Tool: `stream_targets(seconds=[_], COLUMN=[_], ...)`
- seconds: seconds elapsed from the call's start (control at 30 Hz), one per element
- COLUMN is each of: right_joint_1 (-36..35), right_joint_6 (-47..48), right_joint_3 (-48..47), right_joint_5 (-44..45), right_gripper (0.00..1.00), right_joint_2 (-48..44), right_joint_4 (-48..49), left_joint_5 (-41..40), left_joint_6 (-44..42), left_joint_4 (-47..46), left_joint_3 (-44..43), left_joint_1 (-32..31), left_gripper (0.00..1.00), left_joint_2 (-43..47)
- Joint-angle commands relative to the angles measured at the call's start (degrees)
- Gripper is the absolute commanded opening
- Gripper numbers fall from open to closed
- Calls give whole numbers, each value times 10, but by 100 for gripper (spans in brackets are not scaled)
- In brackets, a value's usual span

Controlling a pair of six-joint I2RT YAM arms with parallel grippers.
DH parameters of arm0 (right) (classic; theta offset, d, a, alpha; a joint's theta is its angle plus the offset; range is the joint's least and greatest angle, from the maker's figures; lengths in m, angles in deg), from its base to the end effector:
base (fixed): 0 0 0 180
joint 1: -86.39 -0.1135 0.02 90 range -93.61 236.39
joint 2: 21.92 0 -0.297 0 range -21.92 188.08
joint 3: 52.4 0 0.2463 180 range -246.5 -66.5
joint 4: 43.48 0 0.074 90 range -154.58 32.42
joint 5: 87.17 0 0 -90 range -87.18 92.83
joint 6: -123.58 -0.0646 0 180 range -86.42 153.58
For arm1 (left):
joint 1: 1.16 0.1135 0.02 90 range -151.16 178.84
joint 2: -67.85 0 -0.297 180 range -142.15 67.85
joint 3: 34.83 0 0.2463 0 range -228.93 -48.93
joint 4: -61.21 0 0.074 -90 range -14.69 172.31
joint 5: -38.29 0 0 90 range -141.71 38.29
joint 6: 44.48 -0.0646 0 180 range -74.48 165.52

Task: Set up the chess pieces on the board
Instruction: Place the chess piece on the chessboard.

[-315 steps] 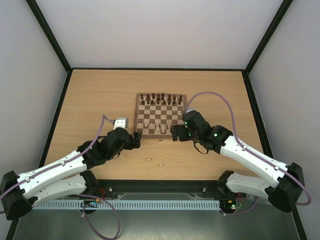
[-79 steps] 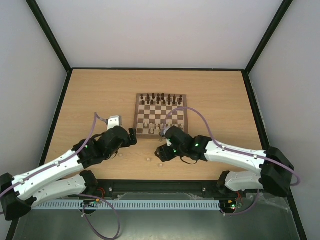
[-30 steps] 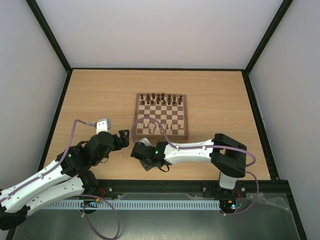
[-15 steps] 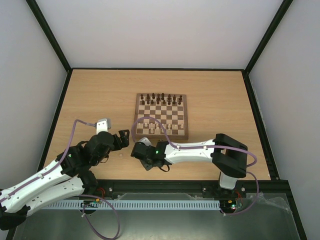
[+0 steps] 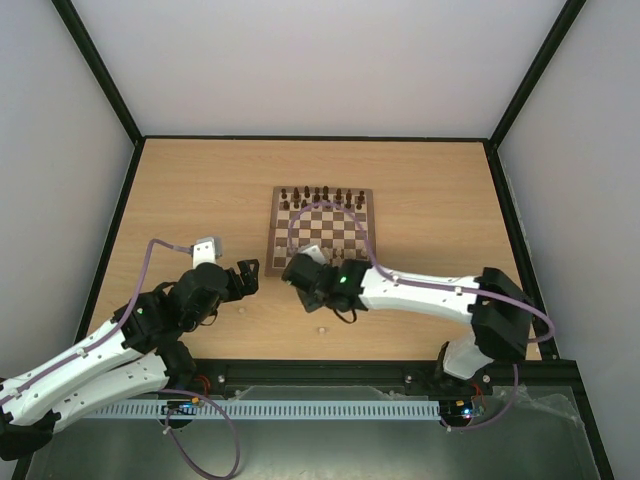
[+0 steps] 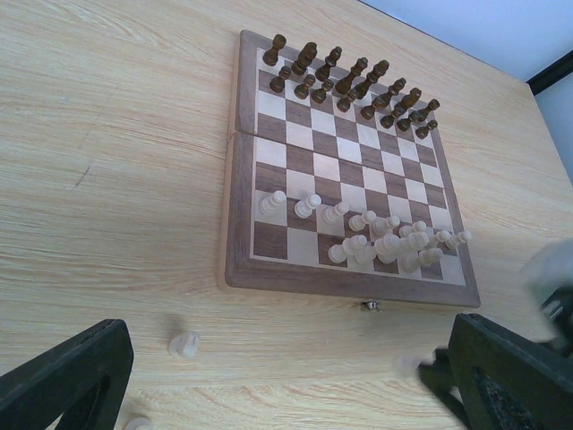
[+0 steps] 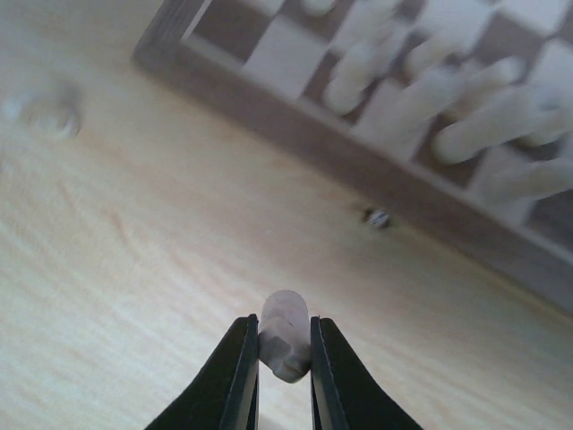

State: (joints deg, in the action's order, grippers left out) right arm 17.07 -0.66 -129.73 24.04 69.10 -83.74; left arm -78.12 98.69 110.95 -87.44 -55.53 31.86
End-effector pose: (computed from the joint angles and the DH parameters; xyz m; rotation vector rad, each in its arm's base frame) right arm 0.1432 0.3132 0.2436 -0.5960 2.3809 0.3425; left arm 0.0968 -0.0858 0.2864 -0.2484 2.1328 -0.6352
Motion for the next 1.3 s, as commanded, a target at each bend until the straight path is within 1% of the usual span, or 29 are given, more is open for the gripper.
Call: stream_targets(seconds=[0.0, 0.33, 0.57, 0.9, 1.27], right_joint_1=[53, 183, 234, 247, 247], right_joint_6=[16, 38, 50, 59, 65], right_joint_3=[13, 52, 58, 66, 58], right_joint_5=[25, 2, -18, -50, -52], right_gripper=[11, 11, 11, 11, 10], right_joint_2=[-54, -111, -88, -46, -14], right_joint_4=[-46, -46, -29, 9, 22], left_joint_5=[-1, 0, 2, 2, 0], left_joint_6=[-5, -6, -8, -9, -9], left_joint_4=[1, 0, 0, -1, 0], left_joint_3=[9, 8, 8, 8, 7], left_joint_1=[-2, -2, -2, -2, -2], left_gripper=[99, 100, 100, 100, 99], left_joint_2=[-2, -3, -5, -6, -7])
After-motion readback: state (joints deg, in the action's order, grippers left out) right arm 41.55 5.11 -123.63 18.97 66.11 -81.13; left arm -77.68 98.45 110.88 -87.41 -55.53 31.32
